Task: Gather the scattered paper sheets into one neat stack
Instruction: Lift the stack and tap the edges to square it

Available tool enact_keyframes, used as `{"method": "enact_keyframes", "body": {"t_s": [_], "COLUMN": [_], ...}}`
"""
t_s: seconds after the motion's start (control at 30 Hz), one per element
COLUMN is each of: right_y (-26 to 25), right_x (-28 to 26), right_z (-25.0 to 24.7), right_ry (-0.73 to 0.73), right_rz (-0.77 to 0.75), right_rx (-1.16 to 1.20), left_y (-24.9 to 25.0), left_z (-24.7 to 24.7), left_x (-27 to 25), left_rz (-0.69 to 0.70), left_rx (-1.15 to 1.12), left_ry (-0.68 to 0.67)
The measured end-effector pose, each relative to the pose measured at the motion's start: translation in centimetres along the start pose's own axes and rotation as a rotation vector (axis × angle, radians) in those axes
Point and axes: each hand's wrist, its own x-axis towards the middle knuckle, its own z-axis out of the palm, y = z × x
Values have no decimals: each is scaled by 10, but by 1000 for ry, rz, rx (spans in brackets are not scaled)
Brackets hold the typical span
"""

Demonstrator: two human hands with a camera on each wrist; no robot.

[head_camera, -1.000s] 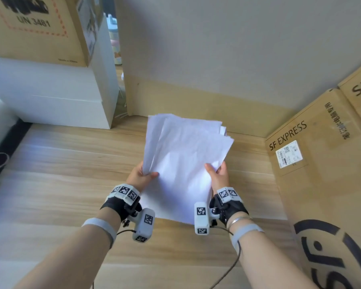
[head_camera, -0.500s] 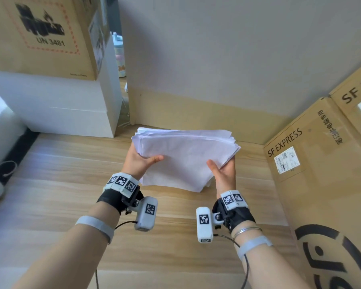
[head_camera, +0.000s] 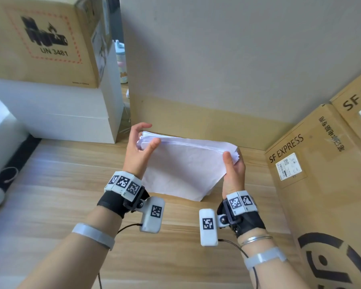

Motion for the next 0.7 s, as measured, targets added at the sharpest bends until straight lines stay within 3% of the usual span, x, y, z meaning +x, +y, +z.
{"method": "enact_keyframes", "body": {"t_s": [0.4,0.7], "right_y": [-18,-13], "right_x": [11,6], "right_z": [5,11], "right_ry": [153,191], "right_rz": [-56,-63], "right_rx": [-5,-56], "left_y": [10,15], "left_z": [15,23], "left_x": [14,12], "left_rz": [-14,84], "left_rx": [-9,-19], "left_ry": [244,237]}}
